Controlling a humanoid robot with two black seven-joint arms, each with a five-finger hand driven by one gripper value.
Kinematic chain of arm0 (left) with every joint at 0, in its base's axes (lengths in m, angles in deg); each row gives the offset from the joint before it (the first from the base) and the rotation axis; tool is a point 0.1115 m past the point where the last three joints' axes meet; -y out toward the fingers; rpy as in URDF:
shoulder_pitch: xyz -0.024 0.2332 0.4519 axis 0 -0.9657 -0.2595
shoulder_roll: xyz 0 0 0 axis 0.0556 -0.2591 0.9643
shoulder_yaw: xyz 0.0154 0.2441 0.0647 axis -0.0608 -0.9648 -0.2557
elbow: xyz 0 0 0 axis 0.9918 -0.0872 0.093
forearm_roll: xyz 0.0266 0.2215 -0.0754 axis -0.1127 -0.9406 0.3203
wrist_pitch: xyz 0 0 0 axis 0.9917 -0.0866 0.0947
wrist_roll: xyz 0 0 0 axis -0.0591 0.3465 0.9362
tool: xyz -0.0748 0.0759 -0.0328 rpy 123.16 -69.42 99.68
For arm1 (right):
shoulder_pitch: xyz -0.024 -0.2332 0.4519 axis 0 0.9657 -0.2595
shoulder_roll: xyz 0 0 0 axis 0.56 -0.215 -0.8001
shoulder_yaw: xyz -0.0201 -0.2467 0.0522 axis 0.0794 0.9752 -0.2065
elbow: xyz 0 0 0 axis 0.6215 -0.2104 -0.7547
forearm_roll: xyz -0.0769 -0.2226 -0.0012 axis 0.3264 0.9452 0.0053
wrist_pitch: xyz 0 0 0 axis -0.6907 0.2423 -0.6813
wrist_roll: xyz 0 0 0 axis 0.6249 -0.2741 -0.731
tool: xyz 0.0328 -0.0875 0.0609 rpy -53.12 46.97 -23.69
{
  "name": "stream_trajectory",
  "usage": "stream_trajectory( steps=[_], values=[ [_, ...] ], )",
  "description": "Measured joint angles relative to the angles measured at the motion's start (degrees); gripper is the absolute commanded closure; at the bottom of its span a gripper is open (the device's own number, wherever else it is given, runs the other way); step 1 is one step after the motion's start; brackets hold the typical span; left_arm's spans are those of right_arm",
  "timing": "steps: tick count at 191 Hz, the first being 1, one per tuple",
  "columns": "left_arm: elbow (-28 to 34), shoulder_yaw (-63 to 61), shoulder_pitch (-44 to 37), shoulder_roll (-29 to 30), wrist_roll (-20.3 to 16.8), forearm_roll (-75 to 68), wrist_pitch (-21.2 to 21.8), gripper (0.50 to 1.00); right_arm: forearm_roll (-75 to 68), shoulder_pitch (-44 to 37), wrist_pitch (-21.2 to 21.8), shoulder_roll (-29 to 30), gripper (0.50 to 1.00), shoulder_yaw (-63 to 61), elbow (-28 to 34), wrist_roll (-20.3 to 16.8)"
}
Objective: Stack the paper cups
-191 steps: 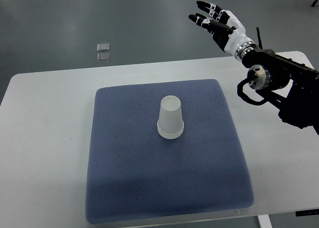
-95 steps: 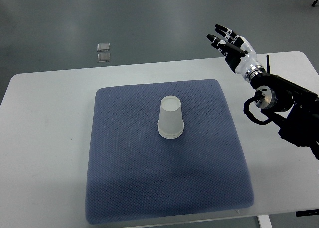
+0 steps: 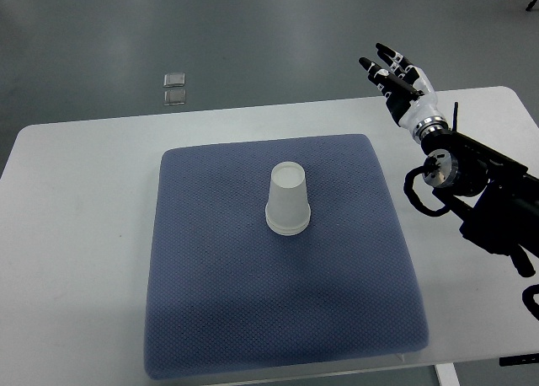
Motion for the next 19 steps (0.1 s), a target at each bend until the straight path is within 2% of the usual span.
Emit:
stream_trajectory(
  steps=[19],
  values=[
    [0.0,0.0,0.0,0.0,0.0,0.0,0.0,0.500,0.0,0.1,-0.1,0.4,0.585,0.0,0.1,-0.1]
  ],
)
